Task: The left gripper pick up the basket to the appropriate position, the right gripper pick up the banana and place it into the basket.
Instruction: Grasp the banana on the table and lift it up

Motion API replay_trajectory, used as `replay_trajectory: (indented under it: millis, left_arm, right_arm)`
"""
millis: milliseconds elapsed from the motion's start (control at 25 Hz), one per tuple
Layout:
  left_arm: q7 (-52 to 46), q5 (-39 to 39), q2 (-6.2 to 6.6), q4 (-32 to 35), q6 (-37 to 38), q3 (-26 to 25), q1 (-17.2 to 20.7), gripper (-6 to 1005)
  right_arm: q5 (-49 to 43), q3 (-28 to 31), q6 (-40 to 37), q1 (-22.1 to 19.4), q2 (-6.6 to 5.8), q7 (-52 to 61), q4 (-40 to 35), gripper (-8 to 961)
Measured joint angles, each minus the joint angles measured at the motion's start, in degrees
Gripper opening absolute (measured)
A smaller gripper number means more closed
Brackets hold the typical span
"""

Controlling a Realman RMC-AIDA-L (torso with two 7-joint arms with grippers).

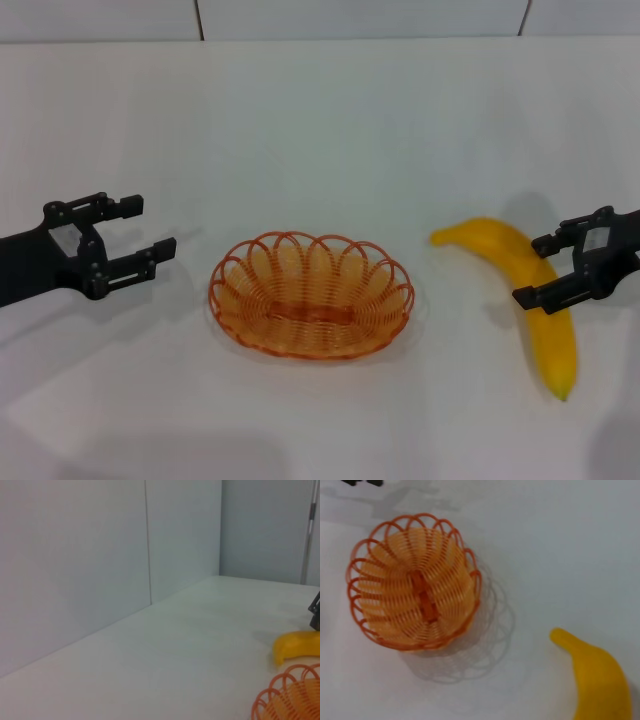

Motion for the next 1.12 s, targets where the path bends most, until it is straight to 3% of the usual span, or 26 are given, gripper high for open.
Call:
replay_trajectory:
  millis: [400, 1120]
  left_arm:
    - [0.10, 0.01, 0.03, -1.03, -0.10, -0.34, 0.12, 713]
    - [0.12, -0.08, 0.00, -1.04, -0.08, -0.34, -0.03, 713]
  right_arm:
    - [-0.18, 0.47, 4.21, -0.32, -0.09, 0.65, 1.22, 885]
    - [-0.17, 0.07, 4.98, -0.39, -0.01, 0.82, 3.86, 885]
